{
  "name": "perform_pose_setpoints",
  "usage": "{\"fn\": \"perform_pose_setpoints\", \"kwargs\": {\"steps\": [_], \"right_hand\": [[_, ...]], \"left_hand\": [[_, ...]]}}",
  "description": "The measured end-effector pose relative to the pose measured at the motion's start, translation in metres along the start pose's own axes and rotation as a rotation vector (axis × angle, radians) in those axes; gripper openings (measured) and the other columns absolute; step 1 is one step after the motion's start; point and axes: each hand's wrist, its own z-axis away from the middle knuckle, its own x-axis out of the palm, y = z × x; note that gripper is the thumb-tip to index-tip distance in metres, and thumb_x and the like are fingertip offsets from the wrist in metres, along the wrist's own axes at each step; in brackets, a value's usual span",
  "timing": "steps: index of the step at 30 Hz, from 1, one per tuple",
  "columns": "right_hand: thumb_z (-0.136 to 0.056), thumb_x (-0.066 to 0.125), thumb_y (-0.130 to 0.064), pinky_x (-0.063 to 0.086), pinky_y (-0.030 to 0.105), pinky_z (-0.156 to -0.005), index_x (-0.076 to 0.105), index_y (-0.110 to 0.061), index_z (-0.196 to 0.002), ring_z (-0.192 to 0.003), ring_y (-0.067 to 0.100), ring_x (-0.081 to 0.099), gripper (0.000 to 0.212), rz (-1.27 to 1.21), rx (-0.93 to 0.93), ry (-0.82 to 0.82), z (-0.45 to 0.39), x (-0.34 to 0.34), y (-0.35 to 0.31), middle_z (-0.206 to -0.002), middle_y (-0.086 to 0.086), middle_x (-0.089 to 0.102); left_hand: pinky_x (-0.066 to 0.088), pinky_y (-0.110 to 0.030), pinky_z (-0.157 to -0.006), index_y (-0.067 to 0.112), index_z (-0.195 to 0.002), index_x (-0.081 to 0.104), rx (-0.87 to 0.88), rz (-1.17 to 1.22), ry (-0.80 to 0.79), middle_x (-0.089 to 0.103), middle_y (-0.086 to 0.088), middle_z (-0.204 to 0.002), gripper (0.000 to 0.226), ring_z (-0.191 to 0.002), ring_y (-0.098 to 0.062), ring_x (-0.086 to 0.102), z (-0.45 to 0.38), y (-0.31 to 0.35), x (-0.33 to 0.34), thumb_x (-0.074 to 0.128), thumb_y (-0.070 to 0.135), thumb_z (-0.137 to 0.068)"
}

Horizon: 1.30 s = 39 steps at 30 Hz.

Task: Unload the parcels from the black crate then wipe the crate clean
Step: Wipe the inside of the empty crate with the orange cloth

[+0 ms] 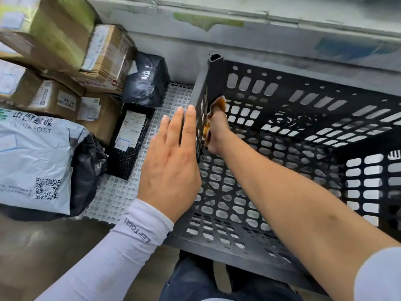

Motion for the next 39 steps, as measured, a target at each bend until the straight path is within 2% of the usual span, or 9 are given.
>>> {"fn": "perform_pose_setpoints", "kwargs": {"steps": [5,8,13,17,22,25,30,35,39], "right_hand": [[-0.099,0.034,-0.07,0.06,0.036,-0.089,0.078,-0.016,-0.11,-0.106,0.028,0.073,0.07,0.007,-0.007,-0.024,-0.005,-0.002,0.001,-0.107,0.007,0.079],[-0.103,0.038,-0.062,0.054,0.03,-0.068,0.073,-0.021,-0.09,-0.081,0.017,0.073,0.055,0.017,0.001,-0.05,-0.003,-0.009,-0.007,-0.082,-0.002,0.077],[-0.087,0.052,-0.069,0.05,0.036,-0.098,0.071,-0.019,-0.123,-0.119,0.035,0.068,0.065,0.075,-0.055,-0.105,0.008,-0.006,-0.02,-0.114,-0.001,0.075],[-0.103,0.046,-0.054,0.055,0.033,-0.076,0.07,-0.015,-0.115,-0.09,0.022,0.074,0.047,0.092,-0.102,-0.178,0.02,-0.011,-0.036,-0.098,0.004,0.077],[-0.102,0.048,-0.046,0.053,0.043,-0.099,0.066,-0.017,-0.124,-0.107,0.024,0.069,0.04,0.128,-0.164,-0.116,0.023,-0.004,-0.042,-0.113,0.006,0.074],[-0.104,0.047,-0.042,0.053,0.033,-0.085,0.069,-0.016,-0.109,-0.092,0.019,0.07,0.035,0.088,-0.154,-0.121,0.013,-0.007,-0.038,-0.1,0.003,0.075],[-0.071,0.065,-0.054,0.045,0.039,-0.085,0.063,-0.03,-0.097,-0.098,0.025,0.047,0.035,-0.031,-0.049,-0.052,-0.022,0.001,-0.021,-0.101,0.005,0.053],[-0.101,0.049,-0.051,0.054,0.037,-0.094,0.065,-0.024,-0.109,-0.094,0.024,0.06,0.033,-0.091,-0.007,0.011,-0.029,-0.008,-0.019,-0.099,0.006,0.062],[-0.085,0.054,-0.064,0.045,0.034,-0.102,0.06,-0.03,-0.097,-0.091,0.023,0.052,0.036,-0.014,0.033,0.06,-0.035,-0.01,-0.013,-0.105,-0.003,0.054]], "left_hand": [[0.024,-0.056,-0.124,0.011,-0.165,0.004,-0.047,-0.027,-0.006,0.015,-0.009,-0.171,0.081,-0.158,-0.032,0.015,0.0,0.005,-0.004,0.043,0.015,-0.095],[0.018,-0.063,-0.123,0.013,-0.165,0.012,-0.075,-0.093,0.011,0.023,-0.007,-0.168,0.083,-0.157,-0.034,0.018,0.003,0.01,-0.008,0.051,0.018,-0.092],[0.021,-0.058,-0.122,0.011,-0.164,0.017,-0.078,-0.151,0.023,0.031,-0.009,-0.157,0.083,-0.152,-0.037,0.025,0.004,0.011,-0.013,0.054,0.019,-0.09],[0.026,-0.055,-0.12,0.009,-0.163,0.019,-0.058,-0.163,0.043,0.032,-0.012,-0.154,0.08,-0.148,-0.038,0.029,0.005,0.011,-0.013,0.053,0.02,-0.092],[0.03,-0.053,-0.115,0.007,-0.162,0.02,-0.051,-0.199,0.064,0.035,-0.013,-0.151,0.078,-0.143,-0.036,0.033,0.006,0.012,-0.012,0.051,0.022,-0.092],[0.031,-0.052,-0.115,0.006,-0.162,0.02,-0.043,-0.195,0.072,0.035,-0.014,-0.15,0.077,-0.141,-0.037,0.034,0.005,0.012,-0.012,0.05,0.021,-0.093],[0.03,-0.049,-0.12,0.002,-0.161,0.026,0.072,-0.164,0.104,0.037,-0.015,-0.151,0.073,-0.146,-0.036,0.033,0.005,0.011,-0.009,0.052,0.016,-0.095],[0.013,-0.048,-0.129,0.001,-0.163,0.017,0.178,-0.208,0.031,0.015,-0.018,-0.17,0.072,-0.159,-0.033,0.009,0.004,0.008,-0.005,0.049,0.015,-0.1],[0.008,-0.046,-0.13,0.004,-0.164,0.011,0.184,-0.218,0.0,0.003,-0.016,-0.172,0.075,-0.16,-0.031,-0.001,0.004,0.01,-0.004,0.048,0.024,-0.102]]}}
